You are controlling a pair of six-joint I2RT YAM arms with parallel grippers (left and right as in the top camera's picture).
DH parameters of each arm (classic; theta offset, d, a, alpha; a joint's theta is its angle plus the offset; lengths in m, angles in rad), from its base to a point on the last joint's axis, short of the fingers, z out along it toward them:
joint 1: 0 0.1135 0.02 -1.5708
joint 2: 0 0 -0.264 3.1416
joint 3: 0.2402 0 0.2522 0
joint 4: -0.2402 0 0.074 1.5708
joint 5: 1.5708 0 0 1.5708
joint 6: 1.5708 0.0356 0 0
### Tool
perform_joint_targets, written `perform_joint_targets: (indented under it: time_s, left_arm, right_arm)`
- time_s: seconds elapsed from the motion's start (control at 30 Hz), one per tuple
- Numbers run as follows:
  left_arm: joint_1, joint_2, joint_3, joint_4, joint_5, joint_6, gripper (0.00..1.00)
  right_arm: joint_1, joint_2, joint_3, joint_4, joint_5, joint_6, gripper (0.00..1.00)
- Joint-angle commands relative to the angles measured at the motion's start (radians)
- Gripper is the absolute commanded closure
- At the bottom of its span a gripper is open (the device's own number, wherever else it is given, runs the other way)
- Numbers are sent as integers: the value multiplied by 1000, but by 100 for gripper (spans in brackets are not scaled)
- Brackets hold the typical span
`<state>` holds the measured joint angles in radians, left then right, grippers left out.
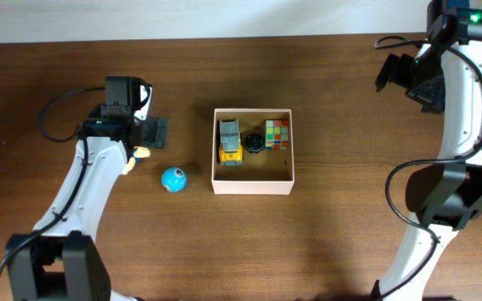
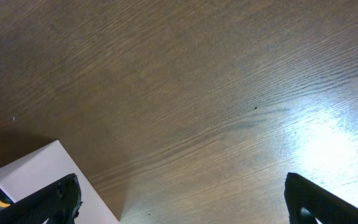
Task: Pack container
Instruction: 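Move the left gripper over the yellow plush duck and grasp it, then lift the plush duck and carry it right into the box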
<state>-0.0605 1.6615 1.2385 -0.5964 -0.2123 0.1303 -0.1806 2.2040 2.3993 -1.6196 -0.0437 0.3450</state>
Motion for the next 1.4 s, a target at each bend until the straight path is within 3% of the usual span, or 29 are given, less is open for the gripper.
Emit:
perform_joint_targets:
  time_s: [0.0, 0.17, 0.57, 0.93, 1.0, 1.07, 1.17, 1.23, 1.37]
  left_arm:
    - [29, 37, 16, 39, -124, -28, 1]
    - [70, 72, 16, 64, -109, -23, 1]
    - [109, 189, 16, 92, 48, 126, 1]
    - [109, 262, 16, 130, 122, 156, 0]
    - [109, 270, 16, 130, 119, 155, 11]
    - [109, 274, 16, 129, 119, 155, 31]
    - [109, 274, 16, 126, 119, 147, 54]
    - [109, 274, 16, 125, 119, 147, 60]
    - [109, 274, 16, 121, 119, 121, 60]
  right_arm:
    - [3, -42, 19, 1, -2, 11, 1]
    - [3, -41, 19, 1, -2, 11, 1]
    - [3, -41, 19, 1, -2, 11, 1]
    - [3, -41, 19, 1, -2, 11, 1]
    - [3, -41, 19, 1, -2, 11, 1]
    - [3, -41, 19, 1, -2, 11, 1]
    - [3, -41, 19, 1, -2, 11, 1]
    - [3, -41, 19, 1, -2, 11, 1]
    - [3, -41, 19, 1, -1, 11, 1]
